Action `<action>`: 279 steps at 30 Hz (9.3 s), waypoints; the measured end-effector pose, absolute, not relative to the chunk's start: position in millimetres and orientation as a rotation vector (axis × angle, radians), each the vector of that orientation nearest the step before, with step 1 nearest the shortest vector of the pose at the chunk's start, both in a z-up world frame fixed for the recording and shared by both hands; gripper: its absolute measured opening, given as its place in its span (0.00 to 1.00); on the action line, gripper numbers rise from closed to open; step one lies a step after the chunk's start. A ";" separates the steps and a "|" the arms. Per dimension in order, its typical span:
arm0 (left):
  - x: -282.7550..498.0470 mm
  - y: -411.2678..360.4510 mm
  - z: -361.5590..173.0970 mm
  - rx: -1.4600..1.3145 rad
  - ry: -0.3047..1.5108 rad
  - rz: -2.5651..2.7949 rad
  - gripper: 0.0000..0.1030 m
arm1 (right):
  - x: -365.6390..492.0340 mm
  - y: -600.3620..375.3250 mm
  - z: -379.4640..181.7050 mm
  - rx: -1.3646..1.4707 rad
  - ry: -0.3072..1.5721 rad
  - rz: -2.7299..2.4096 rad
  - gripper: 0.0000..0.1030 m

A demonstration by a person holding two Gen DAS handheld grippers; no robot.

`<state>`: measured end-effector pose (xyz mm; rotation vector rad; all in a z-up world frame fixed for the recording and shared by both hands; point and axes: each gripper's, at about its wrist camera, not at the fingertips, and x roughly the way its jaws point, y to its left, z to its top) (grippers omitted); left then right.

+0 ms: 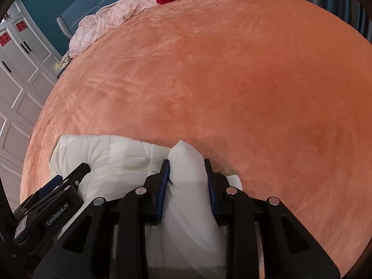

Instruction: Fold large clothes

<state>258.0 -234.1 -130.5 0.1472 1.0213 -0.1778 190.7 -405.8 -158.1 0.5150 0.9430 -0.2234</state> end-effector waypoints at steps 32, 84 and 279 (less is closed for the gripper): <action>139.9 -179.9 -65.5 0.082 1.066 -0.255 0.73 | 52.8 -386.8 -89.4 0.466 0.970 -0.118 0.18; 134.8 -83.4 -99.7 -0.402 1.249 -0.310 0.83 | 39.5 -418.1 -141.4 0.870 0.975 -0.082 0.70; 203.3 -16.7 -102.4 0.005 1.089 -0.047 0.87 | 188.9 -202.5 -124.0 0.179 1.105 0.012 0.00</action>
